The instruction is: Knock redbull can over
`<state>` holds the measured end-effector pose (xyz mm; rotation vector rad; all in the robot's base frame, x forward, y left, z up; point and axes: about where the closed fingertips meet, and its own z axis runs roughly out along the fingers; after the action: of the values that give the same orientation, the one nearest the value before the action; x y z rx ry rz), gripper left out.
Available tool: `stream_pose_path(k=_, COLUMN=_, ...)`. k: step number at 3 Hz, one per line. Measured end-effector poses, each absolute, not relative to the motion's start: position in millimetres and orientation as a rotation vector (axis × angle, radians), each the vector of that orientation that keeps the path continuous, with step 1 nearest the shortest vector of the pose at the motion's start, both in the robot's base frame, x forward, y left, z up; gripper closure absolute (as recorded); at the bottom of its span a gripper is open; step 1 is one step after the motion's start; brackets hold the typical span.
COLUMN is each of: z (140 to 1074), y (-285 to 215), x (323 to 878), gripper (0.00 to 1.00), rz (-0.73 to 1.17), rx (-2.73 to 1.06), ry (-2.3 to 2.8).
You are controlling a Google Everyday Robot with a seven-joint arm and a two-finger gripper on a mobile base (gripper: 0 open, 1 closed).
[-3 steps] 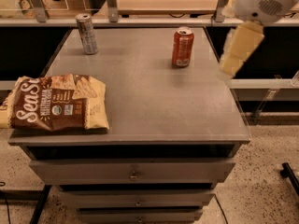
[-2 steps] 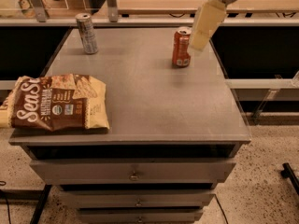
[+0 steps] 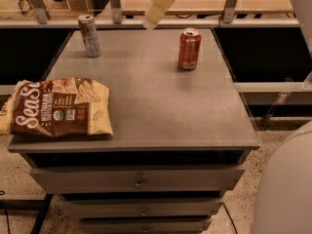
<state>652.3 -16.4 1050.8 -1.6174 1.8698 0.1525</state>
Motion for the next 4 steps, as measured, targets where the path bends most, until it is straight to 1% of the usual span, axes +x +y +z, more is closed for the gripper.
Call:
stream_pose_path(k=1, z=1014, y=30, x=668, gripper=0.00, rz=0.217, rx=-1.470, ry=1.878)
stream_pose_path(k=2, z=1014, y=30, x=668, gripper=0.00, rz=0.217, rx=-1.470, ry=1.878)
stream_pose_path(k=3, z=1012, y=47, x=688, gripper=0.00, rz=0.248, rx=-1.472, ry=1.839)
stream_pose_path(k=4, z=1005, y=79, x=725, gripper=0.00, rz=0.308, rx=-1.464, ry=1.779)
